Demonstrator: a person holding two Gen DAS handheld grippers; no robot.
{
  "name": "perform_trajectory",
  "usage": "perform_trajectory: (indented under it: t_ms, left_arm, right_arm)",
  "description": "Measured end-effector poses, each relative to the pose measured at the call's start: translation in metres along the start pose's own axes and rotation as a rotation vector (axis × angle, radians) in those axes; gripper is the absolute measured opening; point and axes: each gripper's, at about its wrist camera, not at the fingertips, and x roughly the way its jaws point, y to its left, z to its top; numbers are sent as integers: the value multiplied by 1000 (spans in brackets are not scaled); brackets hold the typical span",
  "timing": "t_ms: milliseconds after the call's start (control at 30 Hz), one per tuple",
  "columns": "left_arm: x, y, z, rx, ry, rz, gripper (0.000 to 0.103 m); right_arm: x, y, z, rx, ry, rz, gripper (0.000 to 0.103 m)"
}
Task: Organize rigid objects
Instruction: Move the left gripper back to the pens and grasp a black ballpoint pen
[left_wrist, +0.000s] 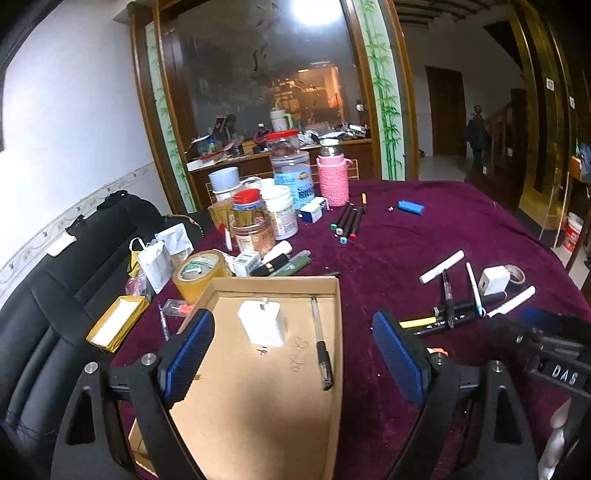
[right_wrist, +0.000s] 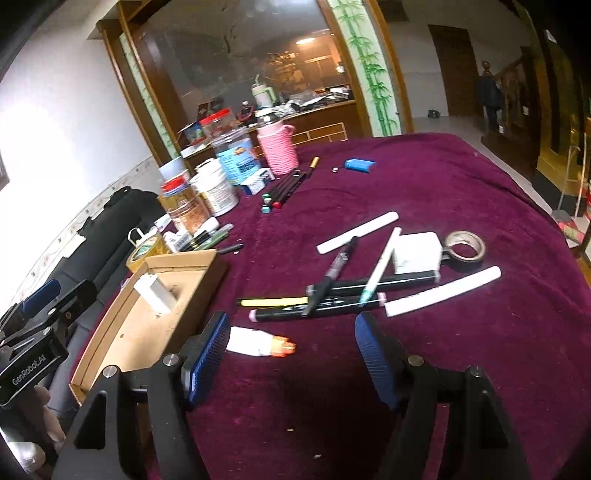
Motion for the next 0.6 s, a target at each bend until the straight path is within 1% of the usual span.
perform_trajectory:
  t_ms: [133,233,300,333,367,400,433,467,500,533,567,600]
  left_arm:
    - [15,-12,0,21,50,-22,87]
    - [29,-21,-1,16,112,-74,87]
    - [39,-25,0,5,150,-112,87]
    - [47,-27,0,-9,181,-143,87]
    - [52,-29,0,-17,198,-160,87]
    - [60,-31,1,-35,228,-186,87]
    - [66,-34,2,-49,247,-203,87]
    - [71,-36,3,-57,262,-218,87]
    - [77,-40,4,-60,278,-232,87]
    - [82,-45,5,-59,292,-240,87]
    - [88,-50,6,-54,303,-245,87]
    - [92,-54,7,-49,312,-250,87]
  right_arm:
    - [-1,-21,6,17,-8,-27,74]
    - [-1,-36,16,15,-13,-61,74]
    - [-3,-49,29,11,-37,-119,74]
    - [-4,-54,35,-1,-51,-156,76]
    - [-5,-58,42,-16,-70,-199,81]
    - [-5,-61,48,-28,-92,-240,93]
    - [-7,-65,53,-43,-140,-302,101]
    - [-9,-69,57,-53,-189,-343,102]
    - [-10,-73,59,-56,-217,-366,102]
    - [-8,-79,63,-47,-228,-382,102]
    - [-4,-88,67,-18,-217,-383,102]
    - [1,-98,71,16,-199,-362,102]
